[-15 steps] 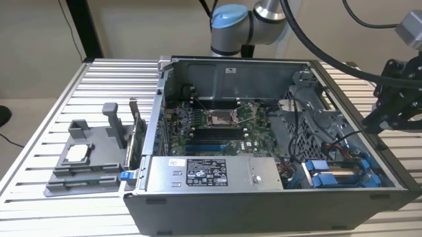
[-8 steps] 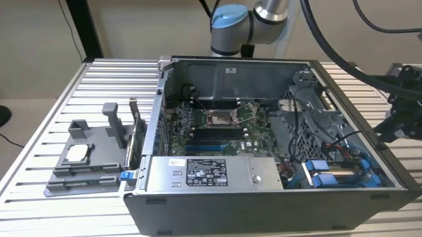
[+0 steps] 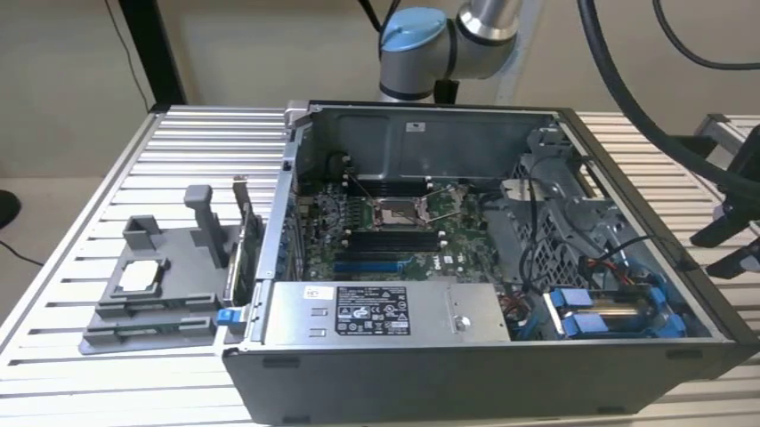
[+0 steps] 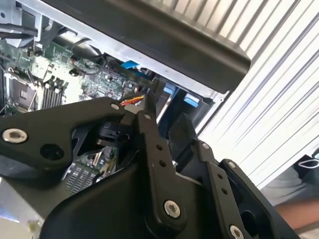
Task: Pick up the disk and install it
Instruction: 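Insert the second disk wire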
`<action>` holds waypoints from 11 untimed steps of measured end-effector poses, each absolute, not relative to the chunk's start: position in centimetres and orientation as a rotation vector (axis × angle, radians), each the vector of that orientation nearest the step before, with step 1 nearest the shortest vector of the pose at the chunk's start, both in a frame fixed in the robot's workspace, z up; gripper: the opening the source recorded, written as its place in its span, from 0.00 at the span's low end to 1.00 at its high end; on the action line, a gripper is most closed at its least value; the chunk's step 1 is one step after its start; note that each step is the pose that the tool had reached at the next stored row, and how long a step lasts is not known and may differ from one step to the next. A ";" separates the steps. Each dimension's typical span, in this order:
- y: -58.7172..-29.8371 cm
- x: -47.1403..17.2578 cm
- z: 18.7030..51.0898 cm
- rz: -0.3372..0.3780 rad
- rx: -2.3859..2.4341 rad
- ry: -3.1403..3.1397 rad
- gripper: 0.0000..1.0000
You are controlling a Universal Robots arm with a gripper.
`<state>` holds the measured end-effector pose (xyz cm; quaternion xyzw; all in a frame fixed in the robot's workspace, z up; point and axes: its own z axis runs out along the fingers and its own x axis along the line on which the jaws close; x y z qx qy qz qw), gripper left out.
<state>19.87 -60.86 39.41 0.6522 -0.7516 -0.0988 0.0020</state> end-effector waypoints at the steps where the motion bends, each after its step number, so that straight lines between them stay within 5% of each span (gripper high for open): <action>1: -60.9 20.0 39.2 -0.312 2.047 -2.359 1.00; 11: -60.9 20.4 37.8 -0.318 1.974 -2.432 1.00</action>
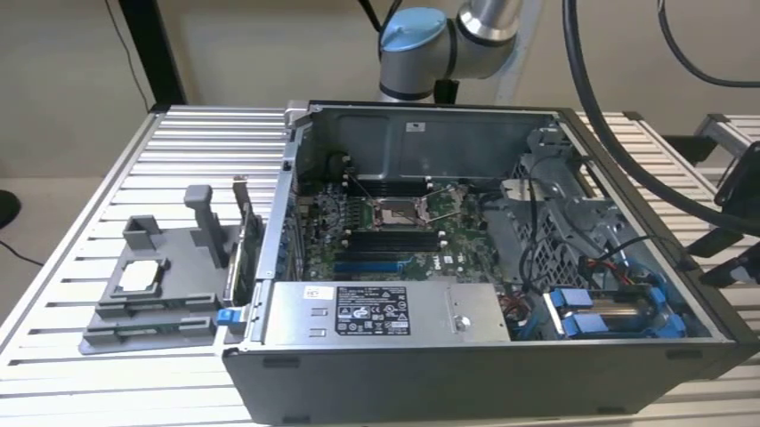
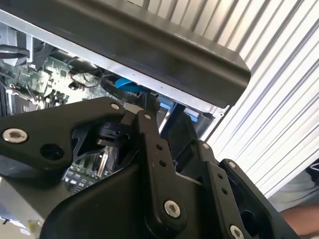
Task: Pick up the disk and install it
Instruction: 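Insert the second disk wire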
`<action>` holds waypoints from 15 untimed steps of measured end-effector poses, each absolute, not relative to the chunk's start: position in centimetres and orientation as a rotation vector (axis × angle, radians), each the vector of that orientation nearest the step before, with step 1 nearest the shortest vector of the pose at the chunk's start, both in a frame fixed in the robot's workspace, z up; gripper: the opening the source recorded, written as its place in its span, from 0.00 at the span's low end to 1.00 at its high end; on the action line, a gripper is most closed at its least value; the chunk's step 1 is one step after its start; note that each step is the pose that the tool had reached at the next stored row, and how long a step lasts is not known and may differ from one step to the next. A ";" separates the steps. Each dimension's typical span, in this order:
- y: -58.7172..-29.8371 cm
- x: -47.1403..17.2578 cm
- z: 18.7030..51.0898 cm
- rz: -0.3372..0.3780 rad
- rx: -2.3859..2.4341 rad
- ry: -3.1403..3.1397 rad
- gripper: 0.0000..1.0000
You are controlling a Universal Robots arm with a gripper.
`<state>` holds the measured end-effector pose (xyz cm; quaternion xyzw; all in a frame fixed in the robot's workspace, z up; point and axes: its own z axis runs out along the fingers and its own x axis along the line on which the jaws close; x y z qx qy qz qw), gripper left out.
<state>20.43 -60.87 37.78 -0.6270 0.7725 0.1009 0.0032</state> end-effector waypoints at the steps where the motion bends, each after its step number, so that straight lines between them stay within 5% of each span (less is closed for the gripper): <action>1: -60.9 20.4 37.7 0.316 -1.958 2.427 1.00; 15: -60.8 20.4 37.2 0.339 -1.856 2.476 1.00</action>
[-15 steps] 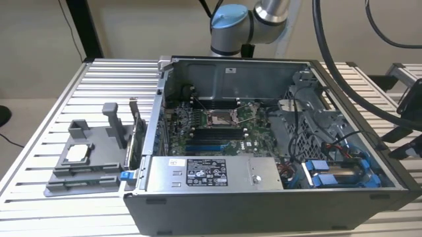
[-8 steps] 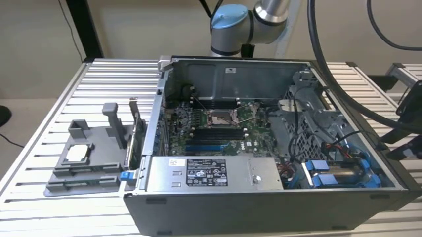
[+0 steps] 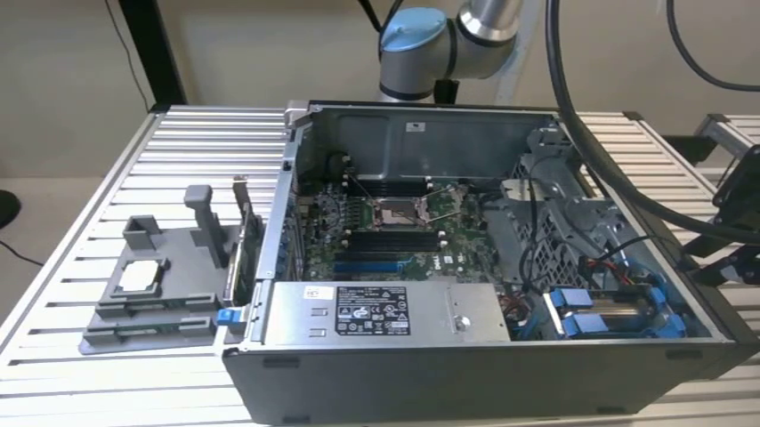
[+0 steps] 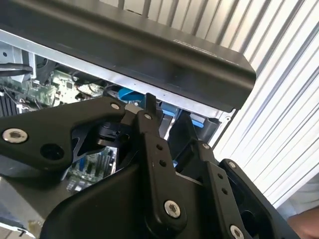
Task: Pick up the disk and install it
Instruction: 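Insert the second disk wire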
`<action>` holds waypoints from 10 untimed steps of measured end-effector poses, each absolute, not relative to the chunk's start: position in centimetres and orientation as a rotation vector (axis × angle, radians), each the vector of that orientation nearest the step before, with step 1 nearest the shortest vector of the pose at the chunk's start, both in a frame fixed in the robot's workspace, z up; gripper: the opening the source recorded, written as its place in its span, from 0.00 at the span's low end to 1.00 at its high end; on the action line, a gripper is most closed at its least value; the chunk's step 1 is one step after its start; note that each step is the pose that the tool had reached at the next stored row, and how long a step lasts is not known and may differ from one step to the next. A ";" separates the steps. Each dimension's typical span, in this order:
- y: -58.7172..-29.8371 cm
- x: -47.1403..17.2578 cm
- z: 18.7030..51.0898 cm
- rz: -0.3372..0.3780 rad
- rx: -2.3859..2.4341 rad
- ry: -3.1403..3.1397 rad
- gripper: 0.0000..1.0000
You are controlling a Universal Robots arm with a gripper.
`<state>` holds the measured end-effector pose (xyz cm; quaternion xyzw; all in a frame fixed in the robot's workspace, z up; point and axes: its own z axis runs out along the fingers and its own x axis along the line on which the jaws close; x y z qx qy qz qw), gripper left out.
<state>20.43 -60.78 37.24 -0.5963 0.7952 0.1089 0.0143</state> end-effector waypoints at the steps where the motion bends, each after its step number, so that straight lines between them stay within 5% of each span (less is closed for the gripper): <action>1: -60.8 20.4 37.2 0.343 -1.849 2.477 1.00; 10: -60.8 20.4 37.2 0.344 -1.845 2.479 1.00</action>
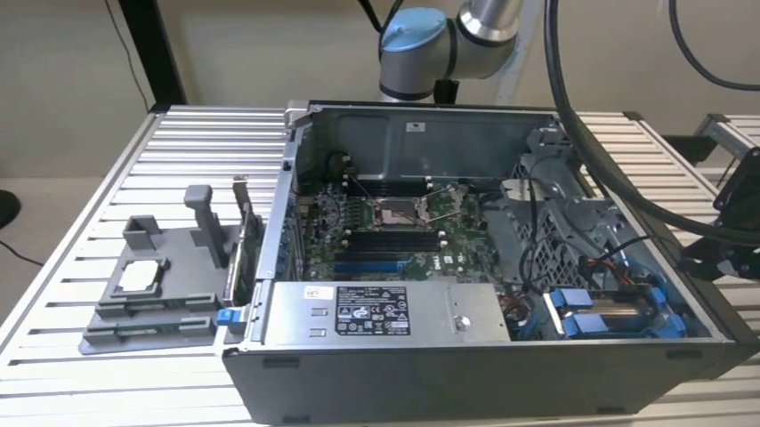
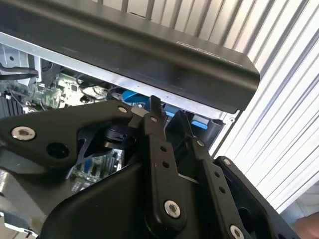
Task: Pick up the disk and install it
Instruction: 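Insert the second disk wire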
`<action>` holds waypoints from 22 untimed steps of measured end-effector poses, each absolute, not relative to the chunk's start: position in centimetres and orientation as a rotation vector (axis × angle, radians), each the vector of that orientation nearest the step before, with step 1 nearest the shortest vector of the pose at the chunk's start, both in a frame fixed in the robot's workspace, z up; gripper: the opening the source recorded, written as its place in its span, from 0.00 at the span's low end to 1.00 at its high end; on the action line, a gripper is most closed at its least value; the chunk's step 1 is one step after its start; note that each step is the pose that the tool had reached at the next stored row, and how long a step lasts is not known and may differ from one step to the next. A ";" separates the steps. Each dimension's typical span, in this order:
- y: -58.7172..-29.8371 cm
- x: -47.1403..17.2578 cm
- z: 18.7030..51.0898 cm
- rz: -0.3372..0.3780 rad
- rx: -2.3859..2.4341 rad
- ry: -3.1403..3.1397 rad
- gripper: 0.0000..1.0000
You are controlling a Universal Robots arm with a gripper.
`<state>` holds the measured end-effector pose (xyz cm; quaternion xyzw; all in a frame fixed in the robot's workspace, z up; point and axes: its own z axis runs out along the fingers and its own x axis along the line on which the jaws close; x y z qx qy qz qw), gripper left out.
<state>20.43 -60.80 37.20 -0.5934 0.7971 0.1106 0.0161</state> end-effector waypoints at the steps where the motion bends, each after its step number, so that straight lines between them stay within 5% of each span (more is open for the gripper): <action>1: -60.8 20.4 37.2 0.344 -1.845 2.479 1.00; 19: -61.0 20.4 37.1 0.344 -1.845 2.479 1.00; 20: -61.0 20.4 37.1 0.344 -1.845 2.479 0.00; 22: -61.0 19.9 37.1 0.343 -1.845 2.478 0.00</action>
